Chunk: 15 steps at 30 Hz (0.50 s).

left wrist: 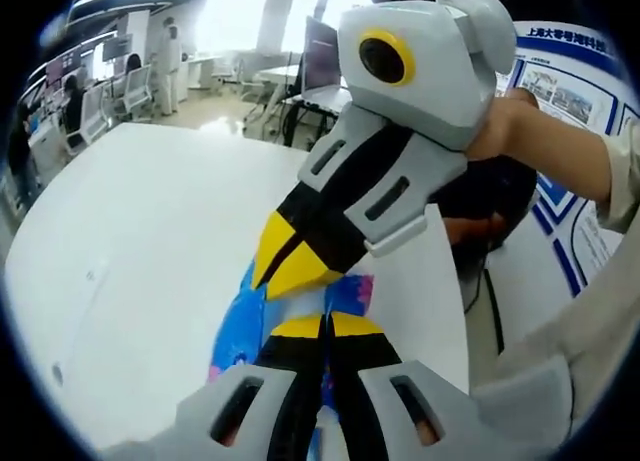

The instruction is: Operate the shoe box by opening the lid, removing the specified soft item, and placing it in the target area until the item is outside and the box remains undamaged.

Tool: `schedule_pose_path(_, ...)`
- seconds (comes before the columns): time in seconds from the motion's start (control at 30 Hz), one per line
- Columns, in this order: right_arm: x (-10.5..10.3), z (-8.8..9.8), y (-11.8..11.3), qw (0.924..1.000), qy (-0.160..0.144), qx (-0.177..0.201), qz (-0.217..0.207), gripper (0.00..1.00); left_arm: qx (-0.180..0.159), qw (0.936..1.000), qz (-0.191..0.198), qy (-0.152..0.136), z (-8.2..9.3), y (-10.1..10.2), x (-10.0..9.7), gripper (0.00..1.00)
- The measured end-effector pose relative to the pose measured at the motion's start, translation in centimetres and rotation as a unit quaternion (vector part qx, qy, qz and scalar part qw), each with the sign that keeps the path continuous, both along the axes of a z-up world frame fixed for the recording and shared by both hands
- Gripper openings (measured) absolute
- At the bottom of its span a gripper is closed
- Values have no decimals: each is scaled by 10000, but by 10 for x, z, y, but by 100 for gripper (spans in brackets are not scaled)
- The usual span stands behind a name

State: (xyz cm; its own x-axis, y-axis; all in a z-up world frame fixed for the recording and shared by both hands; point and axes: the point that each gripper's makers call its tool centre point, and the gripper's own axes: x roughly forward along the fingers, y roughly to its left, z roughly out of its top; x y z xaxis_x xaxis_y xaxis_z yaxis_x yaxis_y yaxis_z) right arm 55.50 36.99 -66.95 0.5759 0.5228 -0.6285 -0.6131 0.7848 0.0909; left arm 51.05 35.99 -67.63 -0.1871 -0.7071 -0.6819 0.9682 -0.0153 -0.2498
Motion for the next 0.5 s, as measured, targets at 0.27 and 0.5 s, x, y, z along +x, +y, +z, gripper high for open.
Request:
schedule_pose_path(0.27, 3, -15, -16, 9999, 98, -34, -26, 0, 51, 9999, -36, 98, -18, -17, 0, 0)
schedule_pose_path(0.5, 3, -31, -23, 9997, 209, -5, -98, 0, 133, 9998, -87, 133, -34, -20, -1, 0)
